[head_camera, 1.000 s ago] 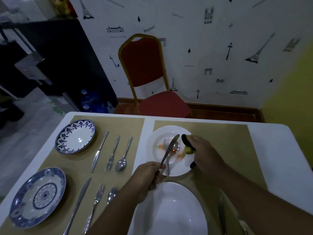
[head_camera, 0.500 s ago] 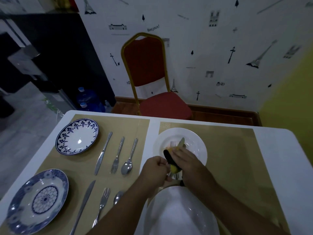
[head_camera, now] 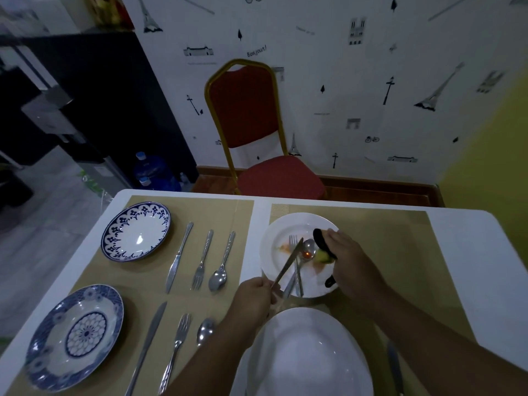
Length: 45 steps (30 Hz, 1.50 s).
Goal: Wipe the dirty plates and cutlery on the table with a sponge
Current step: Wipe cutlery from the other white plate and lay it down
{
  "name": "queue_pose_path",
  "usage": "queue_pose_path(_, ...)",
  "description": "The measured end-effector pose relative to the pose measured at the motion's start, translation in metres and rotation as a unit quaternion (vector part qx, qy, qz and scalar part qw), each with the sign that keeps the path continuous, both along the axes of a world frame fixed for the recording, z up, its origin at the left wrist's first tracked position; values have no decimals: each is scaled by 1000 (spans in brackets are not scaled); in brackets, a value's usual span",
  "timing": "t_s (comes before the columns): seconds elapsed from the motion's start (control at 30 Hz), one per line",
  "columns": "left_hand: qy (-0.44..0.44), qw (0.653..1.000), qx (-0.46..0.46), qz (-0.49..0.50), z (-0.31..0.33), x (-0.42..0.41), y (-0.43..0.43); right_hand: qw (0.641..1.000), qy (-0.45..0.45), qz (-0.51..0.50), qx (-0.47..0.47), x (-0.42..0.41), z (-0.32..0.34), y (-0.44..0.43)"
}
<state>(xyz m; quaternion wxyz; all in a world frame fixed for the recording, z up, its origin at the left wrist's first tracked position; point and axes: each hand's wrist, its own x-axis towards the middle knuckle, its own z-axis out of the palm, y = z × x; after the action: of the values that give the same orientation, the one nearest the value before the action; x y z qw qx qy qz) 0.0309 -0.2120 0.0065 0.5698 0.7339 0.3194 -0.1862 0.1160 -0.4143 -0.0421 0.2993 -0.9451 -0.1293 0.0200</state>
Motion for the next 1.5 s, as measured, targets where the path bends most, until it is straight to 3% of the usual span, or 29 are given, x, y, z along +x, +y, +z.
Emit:
queue_pose_path(0.17,-1,1000,2,-11,-9,-7,-7,996,-47,7,75,-23,5,4)
queue_pose_path(0.27,-4,1000,-21,-15,-9,-7,-16,986,-61,155,14,-37,0,13)
queue_pose_path(0.37,-37,998,-6,-58,-9,-7,-19,978,-44,203,-30,-38,-18,18)
queue_pose_path(0.43,-45,996,8,-72,-8,-9,-17,984,-33,176,-20,-34,-18,17)
queue_pose_path(0.6,29,992,-120,14,-9,-18,-21,998,40,-32,39,-17,4,-2)
queue_pose_path(0.67,53,992,-118,13,-4,-19,-23,993,66,-67,69,-12,6,-11)
queue_pose_path(0.83,44,997,-45,-41,2,-9,-25,986,98,-73,111,-28,8,-21)
queue_pose_path(1.03,31,991,-121,-37,15,9,-47,972,136,-100,162,-48,12,-32)
queue_pose_path(1.23,39,972,-230,-4,13,18,-85,981,126,-99,109,-61,23,-71)
queue_pose_path(1.5,11,970,-242,-14,-9,25,-159,987,138,-61,54,-64,2,-145)
